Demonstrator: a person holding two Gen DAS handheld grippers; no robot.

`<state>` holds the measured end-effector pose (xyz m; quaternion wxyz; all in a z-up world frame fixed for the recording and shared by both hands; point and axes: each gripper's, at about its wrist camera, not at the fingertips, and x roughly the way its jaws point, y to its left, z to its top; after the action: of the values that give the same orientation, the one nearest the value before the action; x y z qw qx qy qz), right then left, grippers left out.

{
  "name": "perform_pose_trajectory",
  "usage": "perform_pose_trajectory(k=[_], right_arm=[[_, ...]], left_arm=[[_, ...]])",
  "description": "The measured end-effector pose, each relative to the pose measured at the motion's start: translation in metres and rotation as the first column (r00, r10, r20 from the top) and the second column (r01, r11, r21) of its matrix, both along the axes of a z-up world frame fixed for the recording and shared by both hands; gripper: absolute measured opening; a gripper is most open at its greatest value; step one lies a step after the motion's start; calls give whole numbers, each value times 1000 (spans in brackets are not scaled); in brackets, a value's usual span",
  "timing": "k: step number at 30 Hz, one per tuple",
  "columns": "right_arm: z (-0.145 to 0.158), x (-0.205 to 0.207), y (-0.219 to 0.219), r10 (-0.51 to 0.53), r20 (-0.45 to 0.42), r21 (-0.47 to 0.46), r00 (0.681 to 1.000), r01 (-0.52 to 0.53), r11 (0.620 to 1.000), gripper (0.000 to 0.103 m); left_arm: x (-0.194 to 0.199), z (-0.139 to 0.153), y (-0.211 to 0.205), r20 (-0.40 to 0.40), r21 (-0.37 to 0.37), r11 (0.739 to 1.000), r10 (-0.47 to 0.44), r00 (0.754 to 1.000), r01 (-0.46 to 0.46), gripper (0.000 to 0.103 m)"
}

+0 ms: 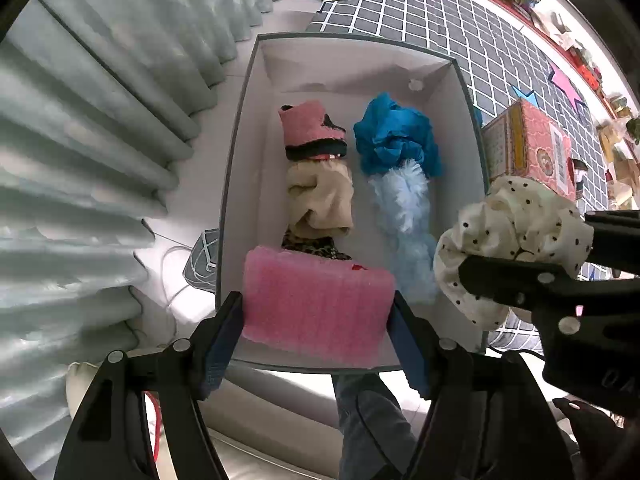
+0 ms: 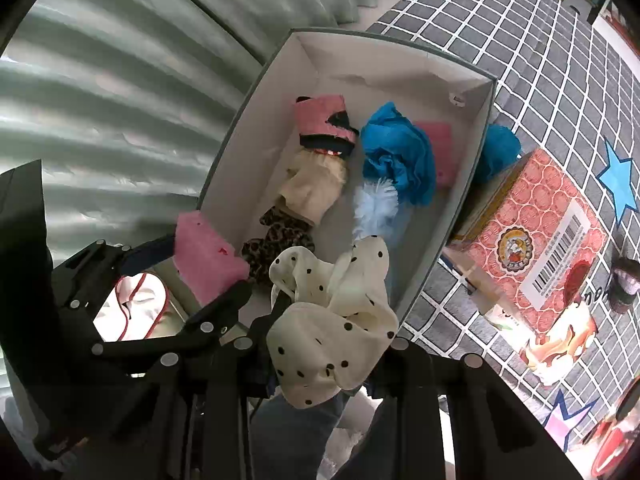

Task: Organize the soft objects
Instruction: 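Hold the scrunchie and pink sponge with both tools above the white box, then open both tools to drop the scrunchie and sponge into the box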

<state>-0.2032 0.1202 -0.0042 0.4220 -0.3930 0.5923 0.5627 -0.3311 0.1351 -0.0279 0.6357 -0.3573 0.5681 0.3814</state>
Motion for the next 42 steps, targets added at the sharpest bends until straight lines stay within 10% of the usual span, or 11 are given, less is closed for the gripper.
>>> perform_pose_trajectory(k=[29,42], right_arm=[[-5,-5,6,2,-4,7,1000,-2,1000,30],[19,14,7,-22,-12,61,1000,23,998,83]], left_arm=[[10,-14,7,-4,-27,1000,-12,1000,12,75],[14,-11,15,67,-62,998,37,997,-33,91]])
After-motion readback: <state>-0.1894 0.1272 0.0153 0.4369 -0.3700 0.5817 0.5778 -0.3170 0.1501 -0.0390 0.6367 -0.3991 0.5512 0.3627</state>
